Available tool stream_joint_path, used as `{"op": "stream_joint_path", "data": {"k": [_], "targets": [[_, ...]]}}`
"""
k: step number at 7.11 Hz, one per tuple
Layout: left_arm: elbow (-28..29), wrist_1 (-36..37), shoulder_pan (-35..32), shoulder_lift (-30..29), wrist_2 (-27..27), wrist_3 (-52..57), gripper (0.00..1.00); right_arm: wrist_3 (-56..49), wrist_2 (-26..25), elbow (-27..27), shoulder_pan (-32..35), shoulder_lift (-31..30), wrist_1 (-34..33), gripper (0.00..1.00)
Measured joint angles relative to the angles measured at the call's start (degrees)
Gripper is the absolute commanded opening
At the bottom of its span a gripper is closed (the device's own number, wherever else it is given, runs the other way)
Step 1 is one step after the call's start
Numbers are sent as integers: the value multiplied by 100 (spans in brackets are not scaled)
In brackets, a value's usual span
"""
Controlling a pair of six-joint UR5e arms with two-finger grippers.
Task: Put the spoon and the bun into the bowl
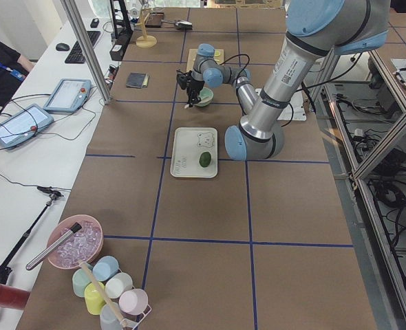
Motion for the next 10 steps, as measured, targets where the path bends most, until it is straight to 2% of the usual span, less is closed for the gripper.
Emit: {"op": "stream_joint_path", "data": {"k": [2, 3, 4, 5, 6, 8, 10], "targets": [[474, 78, 171, -520, 79, -445, 3, -1, 0, 7, 2, -20, 0, 100], [550, 86, 256, -624, 88, -563, 32, -3, 0, 9, 2, -28, 0, 100], [573, 84, 295, -650, 97, -543, 47, -3, 0, 9, 1, -30, 0, 100], [566, 80, 311, -644, 99, -360, 54, -4, 0, 9, -1, -31, 0, 100], [549, 72, 315, -637, 97, -137, 100, -1, 0, 8, 0, -25, 0, 100], [306, 74, 311, -501, 86, 417, 100, 11, 2, 20, 2, -5, 1, 100], [-920, 218, 112, 299, 42, 2181, 100, 375, 10, 379, -15, 48, 6, 100]]}}
